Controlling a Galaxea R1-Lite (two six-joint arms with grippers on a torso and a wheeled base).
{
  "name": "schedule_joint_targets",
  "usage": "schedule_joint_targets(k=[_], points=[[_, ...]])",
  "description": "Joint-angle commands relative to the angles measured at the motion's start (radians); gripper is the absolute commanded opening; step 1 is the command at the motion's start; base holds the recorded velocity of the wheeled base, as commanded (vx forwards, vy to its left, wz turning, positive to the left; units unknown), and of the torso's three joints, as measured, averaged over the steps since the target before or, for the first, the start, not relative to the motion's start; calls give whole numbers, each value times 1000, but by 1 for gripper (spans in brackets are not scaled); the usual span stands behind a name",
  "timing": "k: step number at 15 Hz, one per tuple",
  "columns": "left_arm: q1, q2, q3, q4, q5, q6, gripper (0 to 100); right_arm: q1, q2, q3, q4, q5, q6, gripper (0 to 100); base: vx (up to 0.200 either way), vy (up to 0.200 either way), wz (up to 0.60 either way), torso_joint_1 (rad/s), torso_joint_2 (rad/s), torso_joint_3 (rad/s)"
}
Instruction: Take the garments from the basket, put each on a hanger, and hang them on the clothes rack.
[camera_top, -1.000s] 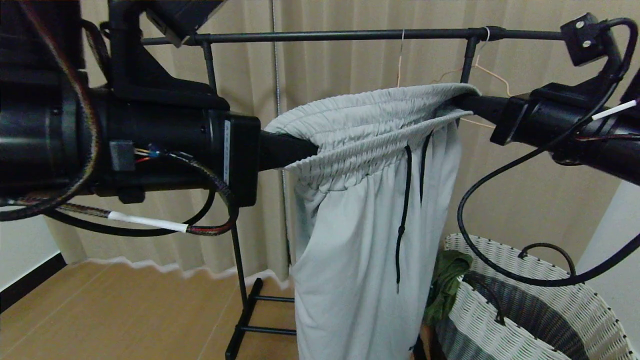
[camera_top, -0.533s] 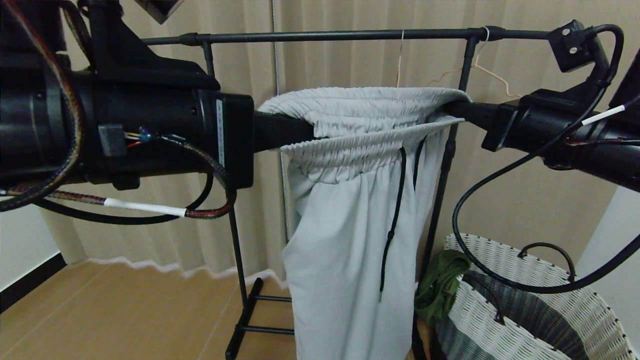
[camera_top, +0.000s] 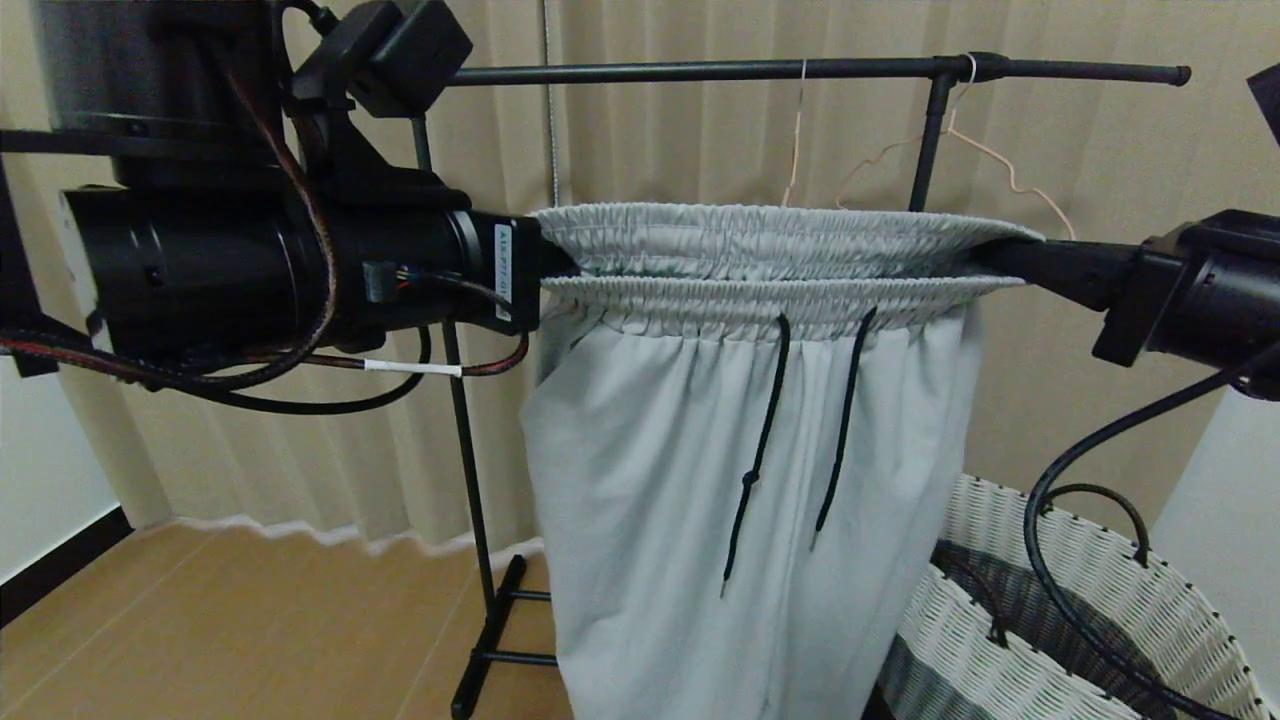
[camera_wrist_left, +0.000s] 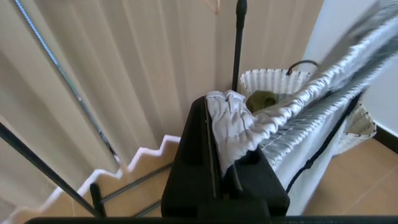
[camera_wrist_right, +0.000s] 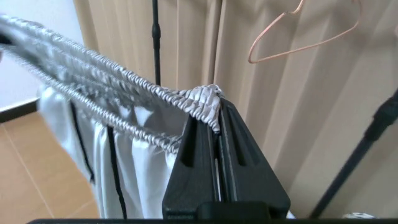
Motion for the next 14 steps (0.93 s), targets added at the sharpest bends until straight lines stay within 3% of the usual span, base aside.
schedule_joint_targets(k=[1, 8, 9, 12, 14], points=[[-3, -3, 17, 0, 0, 0, 0, 1, -34, 20, -1, 0, -3, 0, 0, 0, 0, 0, 0, 0], [-6, -23, 20, 0, 0, 1, 0, 1, -33, 34, 3, 0, -6, 0, 0, 0, 0, 0, 0, 0], [-6, -21, 20, 0, 0, 1, 0, 1, -34, 34, 8, 0, -6, 100, 0, 0, 0, 0, 0, 0], [-1, -18, 20, -1, 5, 1, 0, 8, -60, 66, 11, 3, -6, 100, 0, 0, 0, 0, 0, 0], [3, -18, 31, -1, 52, 1, 0, 31, -100, 95, 6, 8, -3, 100, 0, 0, 0, 0, 0, 0]])
